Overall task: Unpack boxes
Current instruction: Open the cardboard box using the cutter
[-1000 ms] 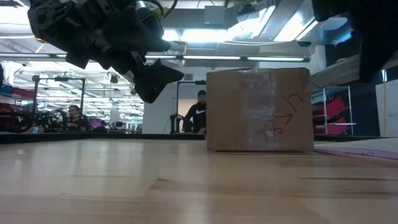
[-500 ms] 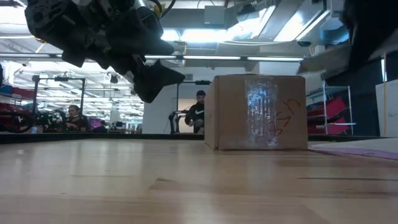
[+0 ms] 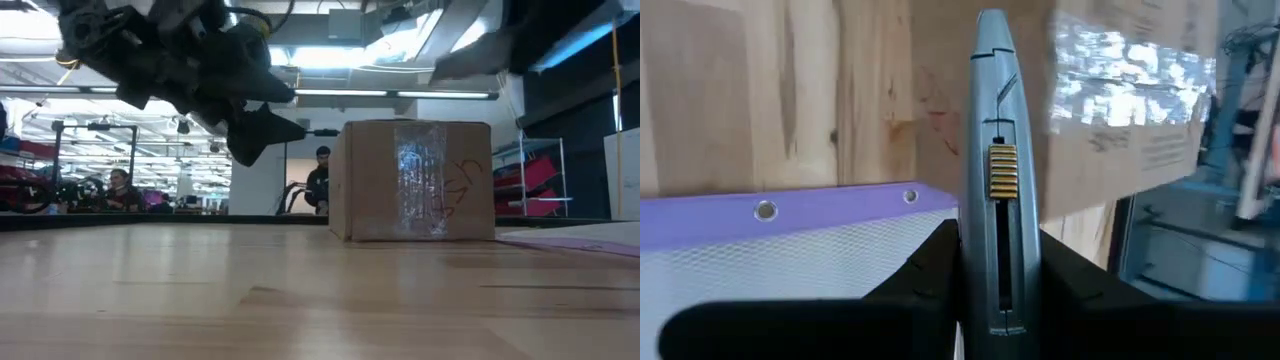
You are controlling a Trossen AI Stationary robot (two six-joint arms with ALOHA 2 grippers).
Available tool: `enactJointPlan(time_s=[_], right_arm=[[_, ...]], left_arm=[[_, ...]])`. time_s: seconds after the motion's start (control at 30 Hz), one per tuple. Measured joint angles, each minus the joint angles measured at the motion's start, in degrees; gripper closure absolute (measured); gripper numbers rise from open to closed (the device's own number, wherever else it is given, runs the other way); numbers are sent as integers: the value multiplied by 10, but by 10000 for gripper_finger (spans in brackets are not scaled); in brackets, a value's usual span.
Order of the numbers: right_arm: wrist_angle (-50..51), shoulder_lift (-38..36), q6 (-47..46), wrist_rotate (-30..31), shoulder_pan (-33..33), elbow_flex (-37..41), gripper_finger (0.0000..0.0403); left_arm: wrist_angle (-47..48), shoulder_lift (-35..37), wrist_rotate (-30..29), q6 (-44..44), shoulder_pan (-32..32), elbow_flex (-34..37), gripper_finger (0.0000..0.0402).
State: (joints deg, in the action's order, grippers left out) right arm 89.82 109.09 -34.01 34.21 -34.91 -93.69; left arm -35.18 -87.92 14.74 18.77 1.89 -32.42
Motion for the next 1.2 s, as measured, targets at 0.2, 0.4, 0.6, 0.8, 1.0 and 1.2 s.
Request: enactJointPlan(time_s=[0.2, 0.4, 0.6, 0.8, 1.0, 1.2], right_arm=[[-1, 89, -79, -4, 9, -38, 341], [2, 112, -133, 10, 4, -58, 341], [1, 106, -142, -3, 24, -58, 341], [2, 80, -156, -8, 56, -58, 341], [3, 62, -134, -4, 70, -58, 341], [2, 62, -95, -15, 69, -57, 341]], left_arm=[[125, 0, 5, -100, -6, -56, 165], [124, 11, 40, -147, -19, -89, 165], [162, 13, 107, -172, -52, -118, 165], [167, 13, 125, -190, -90, -131, 165], [167, 13, 145, -192, -110, -141, 165], [145, 12, 146, -195, -114, -145, 165]])
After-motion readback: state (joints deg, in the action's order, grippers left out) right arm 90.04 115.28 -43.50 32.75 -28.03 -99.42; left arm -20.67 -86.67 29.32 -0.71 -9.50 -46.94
